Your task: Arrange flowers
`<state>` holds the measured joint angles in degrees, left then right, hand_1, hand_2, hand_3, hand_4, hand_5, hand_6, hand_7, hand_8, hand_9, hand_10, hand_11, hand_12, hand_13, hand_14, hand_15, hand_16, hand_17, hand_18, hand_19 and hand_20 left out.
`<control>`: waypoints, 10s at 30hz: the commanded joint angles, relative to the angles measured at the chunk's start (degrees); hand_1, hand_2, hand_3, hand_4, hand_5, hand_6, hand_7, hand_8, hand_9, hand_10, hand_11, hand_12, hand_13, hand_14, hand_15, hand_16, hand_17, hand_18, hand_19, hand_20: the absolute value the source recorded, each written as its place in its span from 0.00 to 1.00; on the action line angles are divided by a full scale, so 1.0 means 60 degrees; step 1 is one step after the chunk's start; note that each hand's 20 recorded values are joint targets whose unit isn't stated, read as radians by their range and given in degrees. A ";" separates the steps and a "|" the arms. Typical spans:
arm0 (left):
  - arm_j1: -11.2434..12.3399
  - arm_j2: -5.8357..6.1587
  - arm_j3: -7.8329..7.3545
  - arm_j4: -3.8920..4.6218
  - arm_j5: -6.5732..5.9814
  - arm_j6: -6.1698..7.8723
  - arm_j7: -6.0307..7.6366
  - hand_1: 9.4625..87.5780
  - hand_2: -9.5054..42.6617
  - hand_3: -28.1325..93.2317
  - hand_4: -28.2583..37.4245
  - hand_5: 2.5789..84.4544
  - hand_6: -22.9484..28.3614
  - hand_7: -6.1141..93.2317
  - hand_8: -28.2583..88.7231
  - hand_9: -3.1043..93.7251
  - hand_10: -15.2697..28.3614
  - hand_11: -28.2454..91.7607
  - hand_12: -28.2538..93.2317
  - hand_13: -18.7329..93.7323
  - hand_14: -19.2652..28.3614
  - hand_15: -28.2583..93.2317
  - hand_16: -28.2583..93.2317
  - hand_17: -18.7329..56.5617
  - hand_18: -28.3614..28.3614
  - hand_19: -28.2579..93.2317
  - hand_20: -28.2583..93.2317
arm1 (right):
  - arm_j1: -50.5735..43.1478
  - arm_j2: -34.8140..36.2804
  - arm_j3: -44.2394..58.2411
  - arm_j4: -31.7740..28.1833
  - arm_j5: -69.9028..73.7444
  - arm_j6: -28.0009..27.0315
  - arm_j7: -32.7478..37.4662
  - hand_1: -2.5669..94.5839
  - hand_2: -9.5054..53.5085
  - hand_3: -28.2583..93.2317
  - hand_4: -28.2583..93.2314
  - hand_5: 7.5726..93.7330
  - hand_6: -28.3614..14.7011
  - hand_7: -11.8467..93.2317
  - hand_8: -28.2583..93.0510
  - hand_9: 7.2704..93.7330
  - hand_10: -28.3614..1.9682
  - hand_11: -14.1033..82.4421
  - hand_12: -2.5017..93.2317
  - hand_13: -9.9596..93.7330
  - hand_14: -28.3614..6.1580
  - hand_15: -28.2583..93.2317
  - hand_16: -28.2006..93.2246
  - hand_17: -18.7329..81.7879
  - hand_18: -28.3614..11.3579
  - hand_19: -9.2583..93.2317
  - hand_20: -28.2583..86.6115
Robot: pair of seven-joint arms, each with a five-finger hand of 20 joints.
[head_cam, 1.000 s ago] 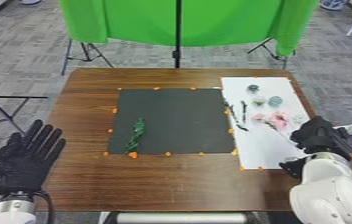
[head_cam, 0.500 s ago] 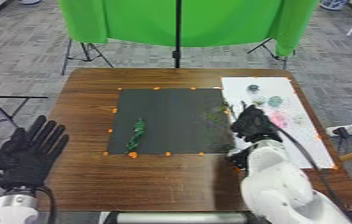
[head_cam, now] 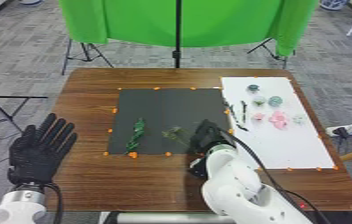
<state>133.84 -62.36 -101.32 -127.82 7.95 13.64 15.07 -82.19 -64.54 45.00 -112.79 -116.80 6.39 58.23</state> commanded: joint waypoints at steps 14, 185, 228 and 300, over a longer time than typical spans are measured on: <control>-0.0142 0.0233 0.0121 0.0151 -0.0090 0.0022 -0.0320 0.21 0.52 0.86 0.00 0.50 0.61 0.14 0.18 0.40 0.67 0.37 0.32 0.41 0.69 0.45 0.20 0.20 0.70 0.42 0.34 | 0.0758 -0.1075 -0.0301 0.0327 0.1421 0.0593 0.0433 0.46 0.01 0.87 0.07 0.75 0.45 0.25 0.16 0.79 0.27 0.46 0.26 0.74 0.32 0.82 0.44 0.55 0.00 1.00 0.62; -0.0170 -0.0251 0.0515 0.0272 0.0180 -0.0312 -0.0175 0.22 0.50 0.88 0.03 0.50 0.61 0.14 0.18 0.40 0.67 0.37 0.33 0.41 0.69 0.45 0.20 0.20 0.70 0.41 0.34 | 0.0147 0.3106 0.1377 0.2417 -0.3271 0.0759 -0.2399 0.69 0.00 0.76 0.00 0.77 0.62 0.45 0.27 0.85 0.55 0.25 0.43 0.69 0.49 0.68 0.57 0.52 0.16 0.95 0.64; -0.0668 0.0317 0.0629 0.0480 -0.0094 0.0337 0.0507 0.20 0.50 0.87 0.00 0.50 0.61 0.14 0.18 0.40 0.67 0.36 0.33 0.41 0.69 0.45 0.20 0.20 0.70 0.41 0.34 | 0.6021 -0.2486 -0.5022 0.4663 -0.0736 -0.0964 -0.4358 0.66 0.00 0.81 0.00 0.76 0.60 0.45 0.28 0.84 0.56 0.26 0.45 0.69 0.50 0.71 0.57 0.49 0.14 0.93 0.65; -0.0100 -0.0294 0.0372 0.0289 0.0038 -0.0083 0.0190 0.21 0.44 0.87 0.00 0.49 0.62 0.14 0.18 0.40 0.67 0.37 0.33 0.41 0.69 0.45 0.20 0.20 0.71 0.41 0.35 | -0.3073 0.3328 0.6343 -0.0151 -0.0707 -0.0331 -0.2791 0.47 0.00 0.88 0.00 0.40 0.47 0.21 0.15 0.35 0.40 0.24 0.16 0.45 0.34 0.39 0.38 0.36 0.18 0.76 0.45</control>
<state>132.28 -63.53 -99.36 -125.83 8.17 12.80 16.64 -105.94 -43.92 85.50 -114.11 -118.36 2.20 42.35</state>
